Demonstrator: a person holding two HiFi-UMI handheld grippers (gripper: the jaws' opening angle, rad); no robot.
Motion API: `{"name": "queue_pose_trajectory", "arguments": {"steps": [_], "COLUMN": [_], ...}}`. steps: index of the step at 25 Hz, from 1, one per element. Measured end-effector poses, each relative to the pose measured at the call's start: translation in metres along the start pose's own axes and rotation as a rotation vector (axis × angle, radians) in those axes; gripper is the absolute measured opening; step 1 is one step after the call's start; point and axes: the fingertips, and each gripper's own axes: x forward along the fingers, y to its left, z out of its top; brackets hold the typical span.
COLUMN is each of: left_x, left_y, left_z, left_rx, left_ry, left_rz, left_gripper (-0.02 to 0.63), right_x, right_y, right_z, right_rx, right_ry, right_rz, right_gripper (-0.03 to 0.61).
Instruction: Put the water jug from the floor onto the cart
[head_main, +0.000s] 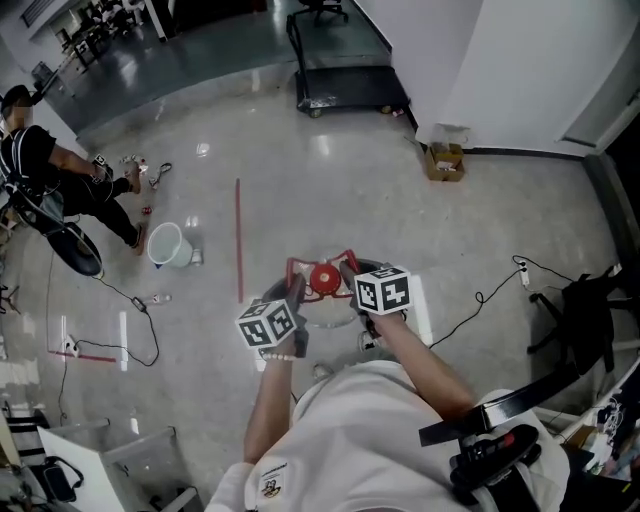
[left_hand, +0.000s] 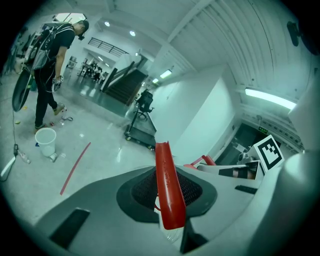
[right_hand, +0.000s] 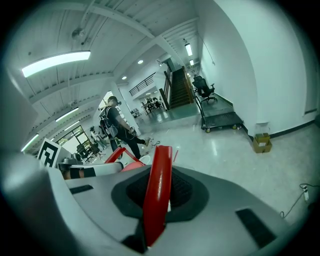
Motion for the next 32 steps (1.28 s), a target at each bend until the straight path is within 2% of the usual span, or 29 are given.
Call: {"name": "queue_pose_trajectory", "arguments": {"steps": [27, 29, 32], "left_x": [0.001, 0.01, 0.045], "left_y": [-0.001, -0.004, -0.022], "left_z": [0.001, 0.002, 0.006], "left_rx": [0.009, 0.013, 0.021], "left_ry": [0.013, 0.015, 0.025], "left_rz": [-0.011, -0.008, -0.005], "left_gripper": [0.063, 0.063, 0.063], "right_x": [-0.001, -0.001, -0.004], "right_y": [0.002, -0.007, -0.046], "right_z": [-0.001, 0.002, 0.015], "right_rx": [0.009, 0.013, 0.029], "right_ry": [0.001, 0.0, -0.002], "right_rz": [0.0, 0.003, 0.007], "right_gripper": [0.046, 0.046, 0.046]}}
